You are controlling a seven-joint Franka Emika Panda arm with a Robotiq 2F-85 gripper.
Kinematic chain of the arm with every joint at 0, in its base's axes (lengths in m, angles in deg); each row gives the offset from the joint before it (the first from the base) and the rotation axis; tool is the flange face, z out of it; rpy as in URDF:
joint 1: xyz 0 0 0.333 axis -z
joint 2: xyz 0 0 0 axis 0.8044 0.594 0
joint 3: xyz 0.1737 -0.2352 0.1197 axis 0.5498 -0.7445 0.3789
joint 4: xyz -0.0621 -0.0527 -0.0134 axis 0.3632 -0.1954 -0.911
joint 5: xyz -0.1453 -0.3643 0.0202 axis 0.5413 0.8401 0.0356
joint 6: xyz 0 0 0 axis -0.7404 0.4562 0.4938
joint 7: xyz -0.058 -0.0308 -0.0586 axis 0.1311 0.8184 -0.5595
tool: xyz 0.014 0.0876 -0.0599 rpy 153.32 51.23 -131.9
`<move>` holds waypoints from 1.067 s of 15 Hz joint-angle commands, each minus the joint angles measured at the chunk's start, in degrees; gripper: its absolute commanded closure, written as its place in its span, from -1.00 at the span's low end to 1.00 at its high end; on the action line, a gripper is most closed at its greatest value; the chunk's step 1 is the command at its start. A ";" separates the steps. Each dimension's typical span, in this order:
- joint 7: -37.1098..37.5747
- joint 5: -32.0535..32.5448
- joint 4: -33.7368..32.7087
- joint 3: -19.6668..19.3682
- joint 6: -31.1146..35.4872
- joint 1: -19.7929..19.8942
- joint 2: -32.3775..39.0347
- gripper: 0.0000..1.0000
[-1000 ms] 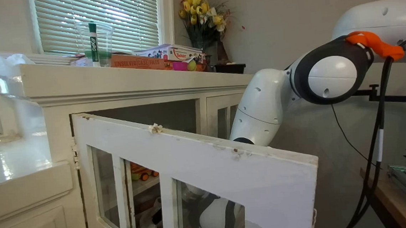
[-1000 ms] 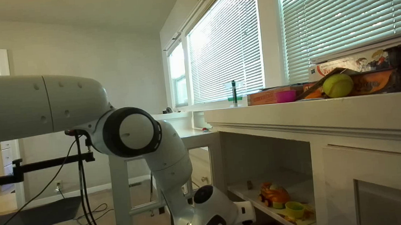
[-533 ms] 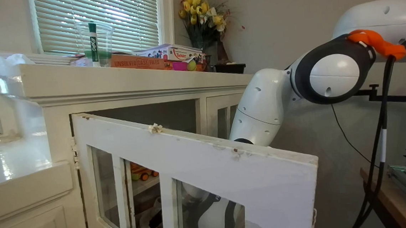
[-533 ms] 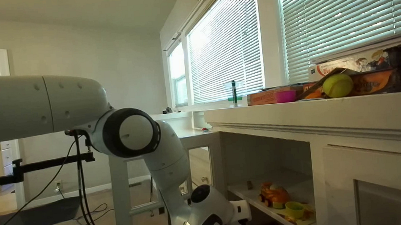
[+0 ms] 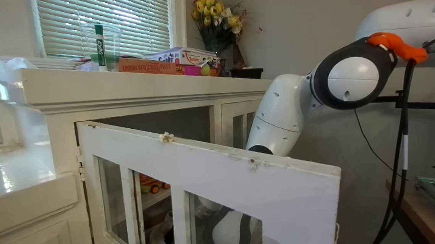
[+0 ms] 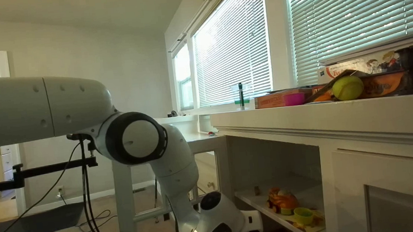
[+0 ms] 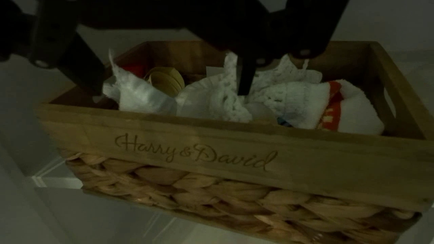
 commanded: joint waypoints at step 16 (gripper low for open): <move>-5.44 3.43 -3.84 6.73 -9.94 5.73 0.47 -1.00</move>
